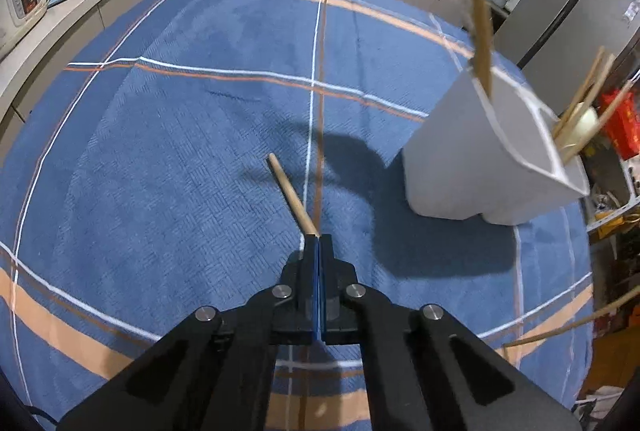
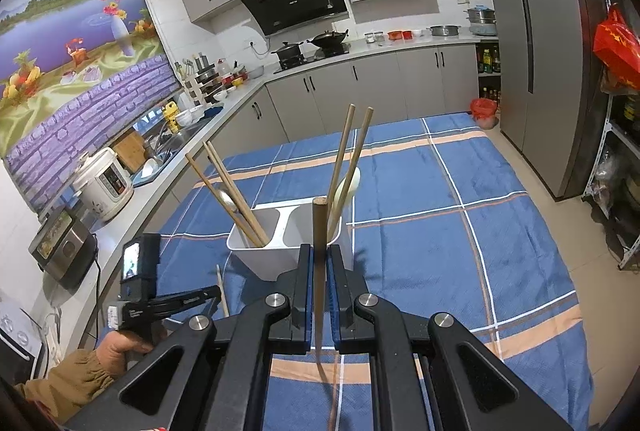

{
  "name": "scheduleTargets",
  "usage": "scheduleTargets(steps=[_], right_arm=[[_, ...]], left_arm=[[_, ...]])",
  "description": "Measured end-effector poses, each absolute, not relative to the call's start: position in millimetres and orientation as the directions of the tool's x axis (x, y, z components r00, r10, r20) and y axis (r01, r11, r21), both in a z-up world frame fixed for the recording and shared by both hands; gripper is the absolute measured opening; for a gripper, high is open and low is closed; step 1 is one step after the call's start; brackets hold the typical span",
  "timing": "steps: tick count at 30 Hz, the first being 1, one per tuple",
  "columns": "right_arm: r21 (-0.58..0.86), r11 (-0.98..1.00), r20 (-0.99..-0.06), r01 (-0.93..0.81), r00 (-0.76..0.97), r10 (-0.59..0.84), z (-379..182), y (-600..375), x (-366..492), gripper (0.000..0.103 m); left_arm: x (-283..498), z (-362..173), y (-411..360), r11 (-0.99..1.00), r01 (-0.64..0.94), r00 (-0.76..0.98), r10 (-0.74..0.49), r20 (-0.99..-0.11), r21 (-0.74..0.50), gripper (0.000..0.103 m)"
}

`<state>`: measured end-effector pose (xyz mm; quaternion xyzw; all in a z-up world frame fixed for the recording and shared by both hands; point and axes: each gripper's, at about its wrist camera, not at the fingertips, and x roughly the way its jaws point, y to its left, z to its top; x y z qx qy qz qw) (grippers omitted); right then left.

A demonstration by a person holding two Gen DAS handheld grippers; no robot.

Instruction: Organize utensils

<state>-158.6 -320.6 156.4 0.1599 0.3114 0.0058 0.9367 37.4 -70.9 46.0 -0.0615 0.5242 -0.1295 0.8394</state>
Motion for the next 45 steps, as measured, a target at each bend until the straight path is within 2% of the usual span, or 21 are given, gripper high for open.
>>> scheduleTargets(steps=[10,15,17,19,21,29,30,31,32,34,37,40,45], right_arm=[[0.287,0.956,-0.563,0.051,0.817,0.125,163,-313,-167,0.007],[0.357,0.933,-0.565,0.035,0.804,0.185,163,-325,-173,0.007],[0.395,0.918,-0.565,0.033,0.796,0.215,164,-337,-177,0.007],[0.446,0.894,-0.569,0.039,0.783,0.25,163,-355,-183,0.007],[0.49,0.87,-0.58,0.057,0.767,0.276,159,-371,-185,0.007],[0.503,0.833,-0.702,0.232,0.672,0.237,101,-422,-159,0.007],[0.496,0.833,-0.714,0.245,0.661,0.231,94,-425,-154,0.007],[0.486,0.834,-0.73,0.259,0.646,0.224,85,-428,-146,0.007],[0.473,0.839,-0.745,0.271,0.631,0.216,76,-429,-138,0.007],[0.434,0.854,-0.78,0.287,0.595,0.196,59,-426,-123,0.007],[0.386,0.875,-0.823,0.291,0.538,0.184,32,-417,-102,0.005],[0.354,0.896,-0.844,0.267,0.504,0.183,17,-404,-95,0.005],[0.297,0.927,-0.869,0.227,0.467,0.165,4,-384,-98,0.005]], left_arm=[[5,84,-72,0.942,0.206,0.495,-0.333,-0.803,-0.263,0.0],[16,70,-61,0.957,0.136,0.443,-0.29,-0.849,-0.255,0.0],[21,63,-58,0.961,0.12,0.422,-0.277,-0.863,-0.249,0.01],[27,59,-57,0.965,0.114,0.42,-0.261,-0.869,-0.234,0.036],[33,56,-59,0.972,0.112,0.428,-0.236,-0.873,-0.208,0.04],[63,33,-86,0.984,0.152,0.401,-0.143,-0.905,-0.088,0.04],[63,32,-89,0.984,0.167,0.406,-0.131,-0.904,-0.068,0.037],[64,31,-95,0.981,0.188,0.406,-0.121,-0.906,-0.046,0.021],[63,31,-99,0.979,0.202,0.413,-0.113,-0.904,-0.03,0.014],[61,31,-105,0.974,0.224,0.415,-0.121,-0.902,-0.027,0.008],[52,30,-111,0.966,0.256,0.422,-0.136,-0.896,-0.026,0.006],[38,31,-116,0.958,0.279,0.398,-0.184,-0.899,-0.073,0.006],[14,31,-117,0.934,0.281,0.32,-0.31,-0.895,-0.223,0.006]])
